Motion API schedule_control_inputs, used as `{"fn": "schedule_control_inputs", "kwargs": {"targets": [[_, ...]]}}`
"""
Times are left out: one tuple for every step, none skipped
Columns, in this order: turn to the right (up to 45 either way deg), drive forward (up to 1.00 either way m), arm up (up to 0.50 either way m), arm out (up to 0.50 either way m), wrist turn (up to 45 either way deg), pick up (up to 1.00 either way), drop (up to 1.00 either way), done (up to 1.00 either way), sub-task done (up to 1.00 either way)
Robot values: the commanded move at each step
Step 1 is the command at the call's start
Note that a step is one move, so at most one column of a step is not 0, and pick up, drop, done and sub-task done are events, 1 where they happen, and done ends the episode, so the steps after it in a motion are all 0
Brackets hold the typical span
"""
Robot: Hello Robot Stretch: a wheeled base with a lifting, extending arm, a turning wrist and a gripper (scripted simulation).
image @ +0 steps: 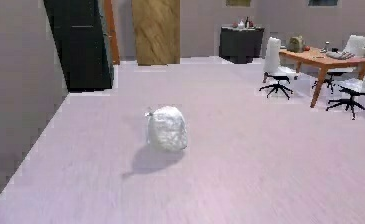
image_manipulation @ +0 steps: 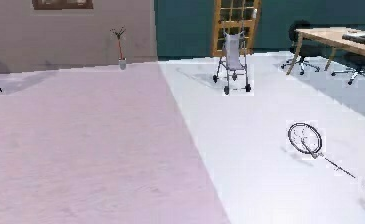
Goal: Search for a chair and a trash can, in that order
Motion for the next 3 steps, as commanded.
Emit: {"fn": "schedule_control_inputs", "kwargs": {"targets": [[-45.0,0.0,0.0,0.0,0.0,0.0,0.0,0.0,0.0],[-39.0,0.0,0.0,0.0,0.0,0.0,0.0,0.0,0.0],[0.0,0.0,0.0,0.0,0.0,0.0,0.0,1.0,0.0]]}}
